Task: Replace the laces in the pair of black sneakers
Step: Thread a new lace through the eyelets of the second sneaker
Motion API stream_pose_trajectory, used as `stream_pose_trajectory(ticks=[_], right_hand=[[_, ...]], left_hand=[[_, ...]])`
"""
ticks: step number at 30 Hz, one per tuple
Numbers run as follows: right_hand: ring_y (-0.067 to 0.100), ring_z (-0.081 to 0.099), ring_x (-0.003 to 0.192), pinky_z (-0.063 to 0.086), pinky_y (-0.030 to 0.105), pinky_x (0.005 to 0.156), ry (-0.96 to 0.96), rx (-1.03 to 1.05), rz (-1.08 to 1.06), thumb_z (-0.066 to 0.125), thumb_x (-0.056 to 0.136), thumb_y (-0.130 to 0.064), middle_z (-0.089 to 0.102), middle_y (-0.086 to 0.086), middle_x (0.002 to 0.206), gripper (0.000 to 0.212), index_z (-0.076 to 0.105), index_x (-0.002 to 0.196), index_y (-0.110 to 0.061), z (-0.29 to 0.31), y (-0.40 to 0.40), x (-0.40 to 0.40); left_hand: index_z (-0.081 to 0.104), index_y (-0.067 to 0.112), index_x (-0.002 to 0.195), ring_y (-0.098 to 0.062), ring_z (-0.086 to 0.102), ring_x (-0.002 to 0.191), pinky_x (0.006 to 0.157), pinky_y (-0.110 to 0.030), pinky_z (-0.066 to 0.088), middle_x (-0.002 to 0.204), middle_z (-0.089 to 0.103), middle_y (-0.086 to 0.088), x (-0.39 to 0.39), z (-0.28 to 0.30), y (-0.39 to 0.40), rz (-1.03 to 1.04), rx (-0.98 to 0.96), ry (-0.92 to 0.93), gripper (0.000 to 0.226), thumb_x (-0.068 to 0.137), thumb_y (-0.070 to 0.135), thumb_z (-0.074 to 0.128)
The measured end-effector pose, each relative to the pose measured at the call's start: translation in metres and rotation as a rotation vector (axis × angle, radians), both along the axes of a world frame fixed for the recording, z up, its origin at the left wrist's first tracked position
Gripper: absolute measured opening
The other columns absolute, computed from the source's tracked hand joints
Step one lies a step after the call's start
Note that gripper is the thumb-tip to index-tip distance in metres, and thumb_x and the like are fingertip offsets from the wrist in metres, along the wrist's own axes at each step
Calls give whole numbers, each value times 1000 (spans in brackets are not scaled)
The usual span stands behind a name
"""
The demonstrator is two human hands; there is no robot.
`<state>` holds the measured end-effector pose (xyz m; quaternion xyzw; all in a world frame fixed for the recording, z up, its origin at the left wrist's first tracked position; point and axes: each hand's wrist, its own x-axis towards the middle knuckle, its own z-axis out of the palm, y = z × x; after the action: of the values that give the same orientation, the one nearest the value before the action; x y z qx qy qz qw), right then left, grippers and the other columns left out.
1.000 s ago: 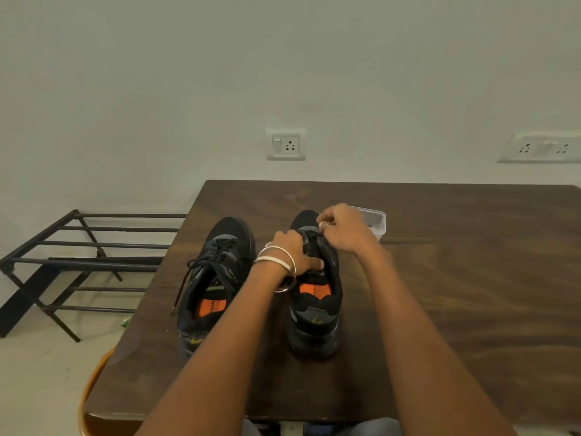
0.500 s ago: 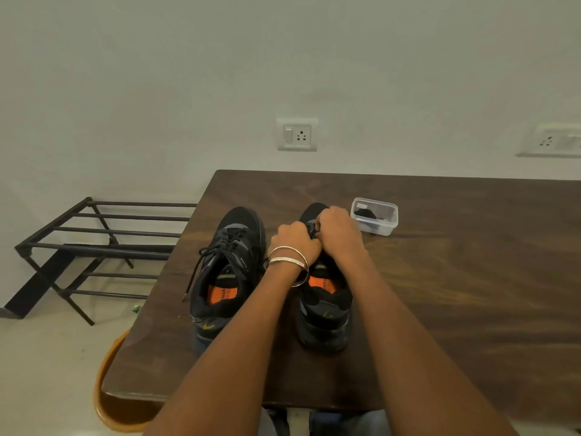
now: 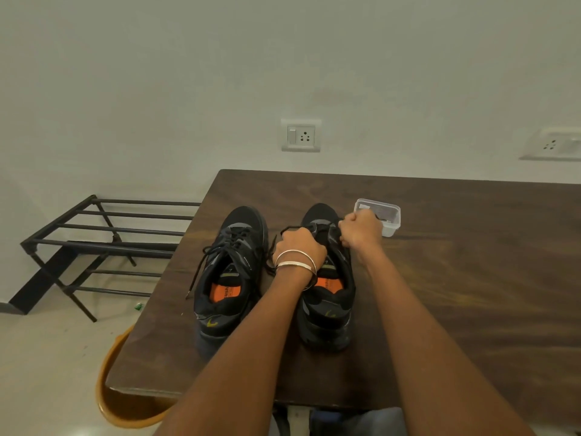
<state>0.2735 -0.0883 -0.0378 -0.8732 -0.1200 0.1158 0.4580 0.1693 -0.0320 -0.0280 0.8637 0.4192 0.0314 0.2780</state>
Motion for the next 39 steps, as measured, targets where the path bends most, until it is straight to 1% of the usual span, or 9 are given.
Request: stream_pose_trajectory(ticks=[7,12,15,18,21,26,31,35,39], right_hand=[[33,38,128,34,56,105,-416,-545,354,63,91,-19,48,9,129,18,65,109,-16,7,15,-21],[32,40,128,26,60,105,-452,-564,300,54,95,-22,55,7,122,9,59,98,-15,12,12,-25],[32,44,124,26,59,105,-245,-409,183,47,94,-17,57,8,118,12,56,89,-12,14,13,-18],[31,59,101,42,52,97,90,68,6,48,86,-13,64,7,96,12,60,84,-11,19,10,-13],[17,59,74,46,28,64,333,515,-128,46,87,-2,62,6,80,18,63,84,-8,34,1,-12],[10,51,60,41,21,49,353,780,-321,42,88,4,58,5,76,23,61,86,-8,37,-6,-9],[23,54,111,42,45,98,-233,102,-83,62,90,-13,59,-2,112,17,66,95,-29,20,-5,2],[28,29,131,27,53,105,-463,-463,312,69,88,-24,45,2,134,18,72,107,-24,12,0,-5],[30,34,128,29,60,103,-527,-560,316,65,90,-23,53,2,126,11,71,97,-17,4,6,-10]], left_hand=[[56,8,122,-36,56,108,83,-40,46,127,50,-18,1,-5,1,24,-24,20,46,92,41,49],[55,8,124,-37,54,112,88,-43,46,130,48,-18,1,-5,0,13,-45,54,46,92,41,49],[55,9,125,-36,52,113,88,-42,45,132,44,-17,2,-3,-2,4,-48,67,42,94,37,50],[54,9,126,-37,51,115,90,-42,43,133,42,-17,2,-1,-3,-10,-43,71,42,95,37,50],[54,9,124,-36,51,113,89,-42,43,132,42,-16,1,-2,-2,-20,-44,67,41,94,38,50],[54,8,123,-35,51,113,82,-40,43,132,43,-17,3,0,-5,-38,-47,85,39,95,35,48],[55,8,121,-35,51,112,83,-39,44,133,40,-18,6,2,-9,-41,-37,111,36,95,33,49],[54,8,121,-35,51,110,83,-39,44,131,40,-17,5,1,-9,-57,-15,112,35,95,32,49],[53,8,122,-36,51,112,80,-39,42,132,40,-18,4,3,-9,-74,1,115,36,96,31,49]])
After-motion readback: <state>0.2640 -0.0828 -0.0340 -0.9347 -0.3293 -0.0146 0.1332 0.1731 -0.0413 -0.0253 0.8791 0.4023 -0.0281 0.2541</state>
